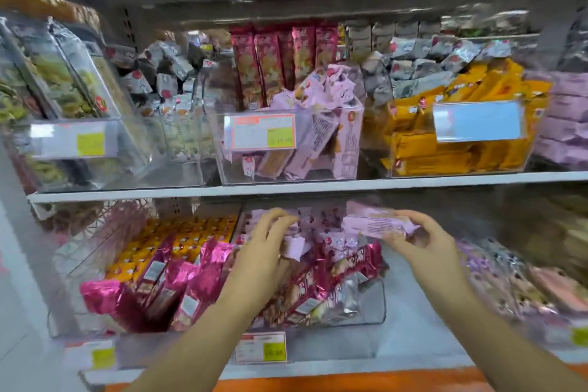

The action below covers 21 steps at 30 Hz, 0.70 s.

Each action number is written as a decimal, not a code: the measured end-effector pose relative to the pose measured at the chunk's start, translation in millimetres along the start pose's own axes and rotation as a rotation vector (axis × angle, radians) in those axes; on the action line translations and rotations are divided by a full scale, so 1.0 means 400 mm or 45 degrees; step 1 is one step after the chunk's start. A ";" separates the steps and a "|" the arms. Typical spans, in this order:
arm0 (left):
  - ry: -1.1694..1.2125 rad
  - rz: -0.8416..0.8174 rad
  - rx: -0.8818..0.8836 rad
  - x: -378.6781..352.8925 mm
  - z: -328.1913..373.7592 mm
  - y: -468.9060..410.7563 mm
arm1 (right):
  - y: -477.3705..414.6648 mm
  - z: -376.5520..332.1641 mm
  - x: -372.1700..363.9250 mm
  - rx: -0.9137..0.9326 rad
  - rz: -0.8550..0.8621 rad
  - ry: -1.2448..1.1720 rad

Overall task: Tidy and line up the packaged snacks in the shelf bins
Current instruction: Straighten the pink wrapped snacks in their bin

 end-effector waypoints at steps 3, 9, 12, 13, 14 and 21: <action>-0.097 0.007 0.073 -0.013 -0.018 -0.024 | -0.061 0.043 -0.032 -0.069 -0.083 0.055; -0.389 -0.124 0.197 -0.066 -0.072 -0.080 | -0.154 0.059 -0.125 0.037 -0.236 0.213; -0.576 -0.171 0.074 -0.089 -0.087 -0.116 | -0.187 0.079 -0.168 0.052 -0.267 0.262; -0.595 -0.215 0.078 -0.101 -0.098 -0.120 | -0.195 0.087 -0.181 0.058 -0.287 0.310; -0.581 -0.249 0.117 -0.112 -0.113 -0.122 | -0.202 0.092 -0.194 0.084 -0.318 0.380; -0.272 -0.475 0.299 -0.187 -0.181 -0.117 | -0.217 0.118 -0.263 0.212 -0.685 0.917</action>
Point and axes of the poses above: each hand's wrist, its own y-axis away from the middle knuckle, its own x-axis out of the back of the hand, z = x × y, the point moved 9 cm from there along -y, towards the middle knuckle, and after that the axes turned 5 degrees about -x, right-handed, at the moved point
